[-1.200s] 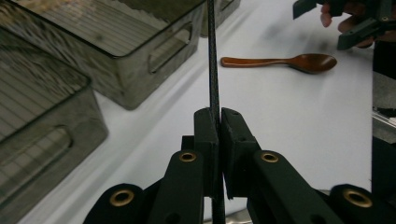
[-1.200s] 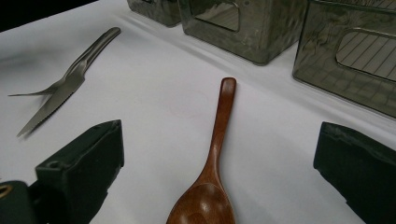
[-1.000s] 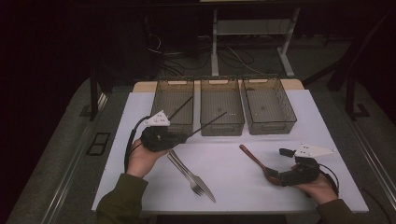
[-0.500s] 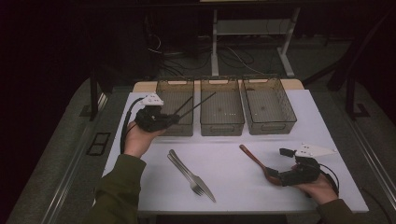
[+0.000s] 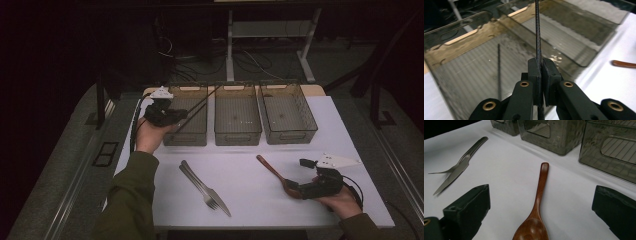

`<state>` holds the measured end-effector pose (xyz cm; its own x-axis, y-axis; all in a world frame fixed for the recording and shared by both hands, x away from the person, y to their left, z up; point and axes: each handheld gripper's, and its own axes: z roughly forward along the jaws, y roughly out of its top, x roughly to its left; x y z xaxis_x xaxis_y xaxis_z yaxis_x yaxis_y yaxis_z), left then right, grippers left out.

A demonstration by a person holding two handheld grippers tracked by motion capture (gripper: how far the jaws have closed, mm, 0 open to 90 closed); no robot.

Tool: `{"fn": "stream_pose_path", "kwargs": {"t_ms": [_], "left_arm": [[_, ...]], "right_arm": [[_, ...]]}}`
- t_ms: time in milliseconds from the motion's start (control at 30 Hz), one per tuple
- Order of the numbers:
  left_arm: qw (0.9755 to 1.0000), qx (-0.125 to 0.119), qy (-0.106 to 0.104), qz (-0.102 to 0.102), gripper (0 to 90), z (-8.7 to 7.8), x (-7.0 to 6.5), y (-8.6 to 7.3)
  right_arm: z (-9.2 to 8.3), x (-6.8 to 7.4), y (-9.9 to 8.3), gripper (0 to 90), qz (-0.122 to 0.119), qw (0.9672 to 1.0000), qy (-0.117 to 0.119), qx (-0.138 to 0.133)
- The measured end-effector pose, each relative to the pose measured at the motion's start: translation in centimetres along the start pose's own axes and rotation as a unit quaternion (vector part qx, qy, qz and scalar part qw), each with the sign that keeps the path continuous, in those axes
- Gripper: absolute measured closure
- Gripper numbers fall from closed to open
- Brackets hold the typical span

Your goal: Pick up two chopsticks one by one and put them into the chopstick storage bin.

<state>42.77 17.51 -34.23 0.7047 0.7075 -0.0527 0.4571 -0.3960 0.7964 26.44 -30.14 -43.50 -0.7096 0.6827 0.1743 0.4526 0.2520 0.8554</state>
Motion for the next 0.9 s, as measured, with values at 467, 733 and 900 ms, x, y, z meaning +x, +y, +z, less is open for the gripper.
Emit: {"fn": "stream_pose_path", "kwargs": {"t_ms": [467, 733, 900], "left_arm": [[0.9981, 0.026, 0.037, -0.043, 84.8, 2.2, 3.5, -1.8], [0.9957, 0.052, 0.047, -0.062, 84.7, 3.2, 4.2, -2.4], [0.9956, 0.056, 0.043, -0.062, 84.3, 3.5, 4.1, -2.4]], "right_arm": [[0.0, 0.0, 0.0, 1.2, 0.0, 1.0, 0.0, 0.0], [-0.1, -0.1, 0.0, 1.2, 0.001, 1.0, 0.0, -0.001], [-0.1, -0.1, 0.0, 1.2, -0.001, 1.0, 0.001, -0.002]]}}
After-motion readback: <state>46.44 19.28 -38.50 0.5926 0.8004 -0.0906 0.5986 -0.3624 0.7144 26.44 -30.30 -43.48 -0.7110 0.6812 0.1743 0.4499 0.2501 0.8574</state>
